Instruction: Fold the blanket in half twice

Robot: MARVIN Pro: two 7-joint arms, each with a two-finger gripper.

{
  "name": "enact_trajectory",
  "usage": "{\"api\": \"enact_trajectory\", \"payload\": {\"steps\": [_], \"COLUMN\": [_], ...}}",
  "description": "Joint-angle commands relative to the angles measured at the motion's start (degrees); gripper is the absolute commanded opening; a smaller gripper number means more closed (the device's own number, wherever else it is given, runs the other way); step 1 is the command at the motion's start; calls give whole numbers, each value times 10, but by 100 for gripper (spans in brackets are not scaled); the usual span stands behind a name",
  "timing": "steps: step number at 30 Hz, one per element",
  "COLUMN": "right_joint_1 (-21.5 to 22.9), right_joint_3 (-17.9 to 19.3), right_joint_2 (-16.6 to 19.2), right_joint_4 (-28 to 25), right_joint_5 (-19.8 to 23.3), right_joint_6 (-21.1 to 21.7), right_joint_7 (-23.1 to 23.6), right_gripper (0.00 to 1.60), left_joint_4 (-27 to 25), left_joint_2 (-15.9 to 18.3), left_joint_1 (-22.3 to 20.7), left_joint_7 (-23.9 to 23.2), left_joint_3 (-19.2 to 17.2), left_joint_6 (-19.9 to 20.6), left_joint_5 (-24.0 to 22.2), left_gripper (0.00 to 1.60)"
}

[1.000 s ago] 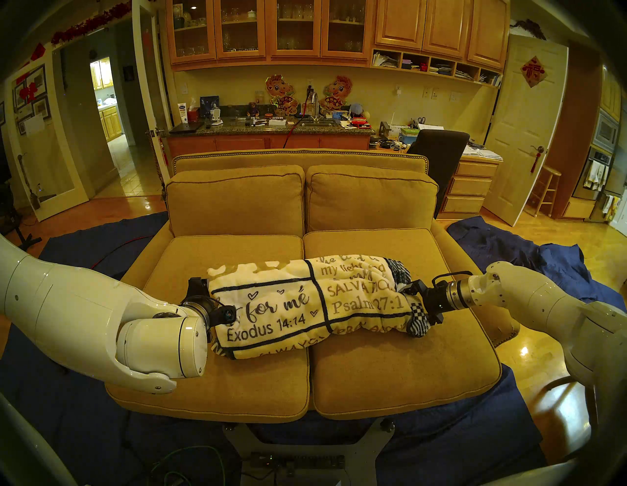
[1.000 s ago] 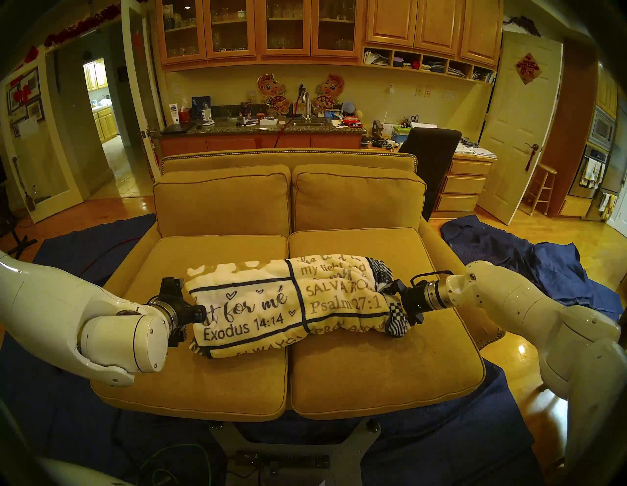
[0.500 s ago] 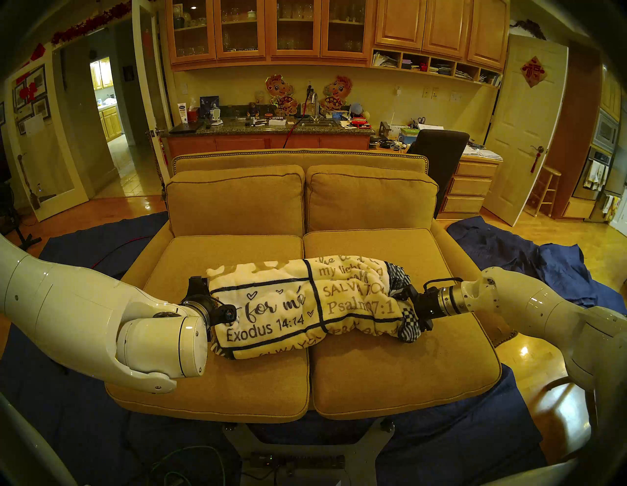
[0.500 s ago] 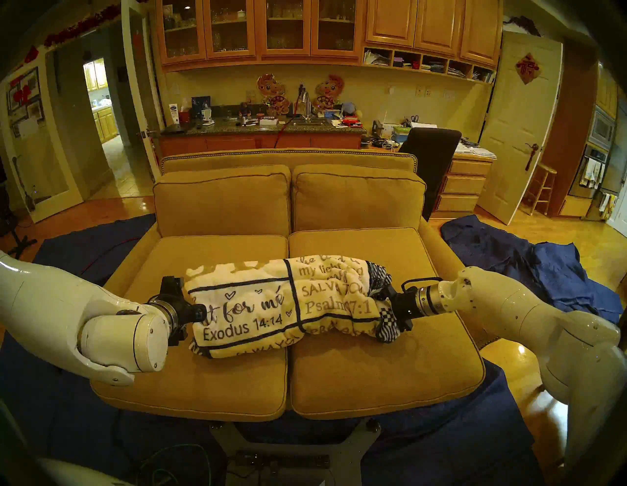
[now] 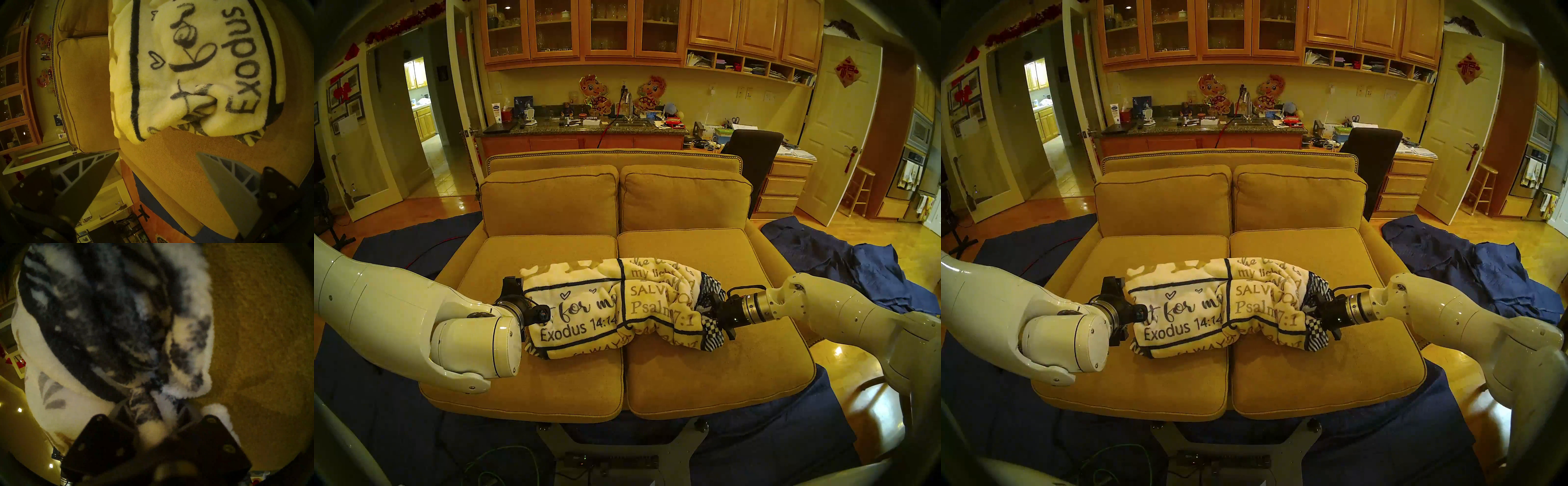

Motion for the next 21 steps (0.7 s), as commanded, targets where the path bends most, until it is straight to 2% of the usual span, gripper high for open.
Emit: {"api": "enact_trajectory", "payload": {"steps": [1,5,9,10,11,14,15,21], "right_joint_1": [21,57,75,61,90,90,97,112], "right_joint_3": [27,48,58,82,70,70,93,94], "right_joint_2": [13,20,24,25,23,23,36,40], "right_joint_4": [-31,-18,-6,-6,8,8,23,44], "right_joint_5": [22,3,0,-3,-17,-17,-22,-33], "right_joint_6": [-32,-58,-65,-69,-82,-82,-87,-90], "right_joint_7": [7,4,1,1,-1,-1,-2,-3], "right_gripper": [0,0,0,0,0,0,0,0], "left_joint_4": [-1,1,1,2,0,0,1,1], "left_joint_2": [0,0,0,0,1,1,1,1], "left_joint_1": [-5,-7,-8,-8,-7,-7,-8,-7], "left_joint_7": [61,41,33,32,44,44,33,34], "left_joint_3": [-3,-4,-5,-5,-4,-4,-5,-5], "left_joint_6": [0,0,0,0,0,0,0,0], "left_joint_5": [-1,5,6,7,6,6,8,9], "left_gripper": [160,160,160,160,160,160,160,160]}}
